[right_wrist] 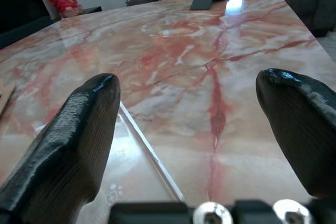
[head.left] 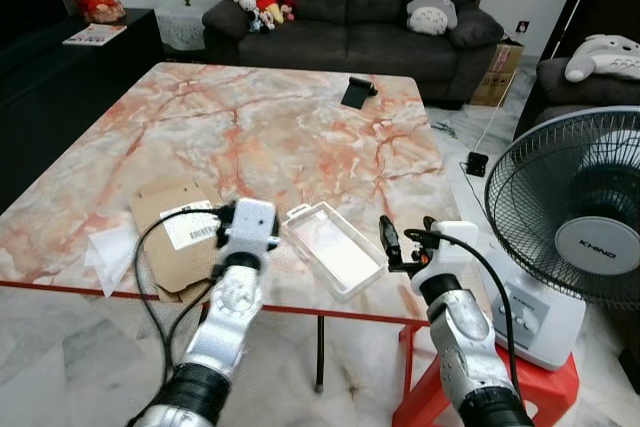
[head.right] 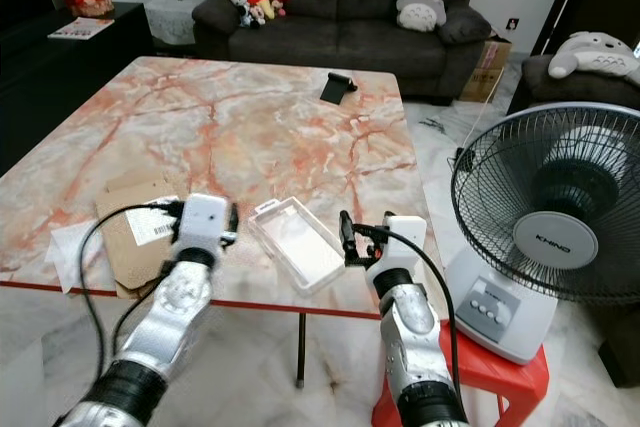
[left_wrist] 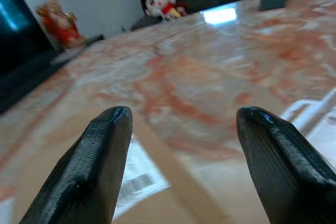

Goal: Picking trash to rubbish bin

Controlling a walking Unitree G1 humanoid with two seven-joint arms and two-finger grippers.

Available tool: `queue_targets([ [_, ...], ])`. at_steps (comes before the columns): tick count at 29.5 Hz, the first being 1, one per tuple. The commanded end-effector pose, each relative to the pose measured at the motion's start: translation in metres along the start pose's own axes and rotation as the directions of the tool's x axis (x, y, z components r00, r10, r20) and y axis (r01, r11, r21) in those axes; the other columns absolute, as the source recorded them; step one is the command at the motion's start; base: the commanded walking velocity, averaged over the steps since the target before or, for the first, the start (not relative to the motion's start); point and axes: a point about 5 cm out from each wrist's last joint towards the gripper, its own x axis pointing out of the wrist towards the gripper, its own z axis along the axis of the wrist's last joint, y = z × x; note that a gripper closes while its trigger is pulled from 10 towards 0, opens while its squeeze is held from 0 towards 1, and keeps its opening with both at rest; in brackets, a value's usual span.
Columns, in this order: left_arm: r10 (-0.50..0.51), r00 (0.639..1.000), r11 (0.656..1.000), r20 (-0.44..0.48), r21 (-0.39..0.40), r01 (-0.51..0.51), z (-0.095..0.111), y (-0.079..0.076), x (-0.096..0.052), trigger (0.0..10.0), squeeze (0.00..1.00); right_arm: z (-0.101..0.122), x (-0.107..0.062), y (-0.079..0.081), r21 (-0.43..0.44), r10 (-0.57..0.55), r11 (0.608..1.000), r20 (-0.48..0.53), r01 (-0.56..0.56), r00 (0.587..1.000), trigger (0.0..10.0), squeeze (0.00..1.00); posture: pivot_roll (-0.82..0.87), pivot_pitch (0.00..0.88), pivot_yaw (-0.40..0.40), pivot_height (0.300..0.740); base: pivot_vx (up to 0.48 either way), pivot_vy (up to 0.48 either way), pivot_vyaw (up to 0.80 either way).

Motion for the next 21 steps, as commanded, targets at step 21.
queue_targets([
  [21, 0.036, 0.994, 0.999, 0.107, 0.004, -0.036, 0.0091, 0.0012, -0.0023, 10.0, 0.00, 0.0101, 0.0060, -0.0030, -0.008, -0.007, 1.000, 0.033, 0.008, 0.999, 10.0, 0.00, -0.08, 0.034, -0.069, 0.740, 0.000, 0.000, 0.00],
])
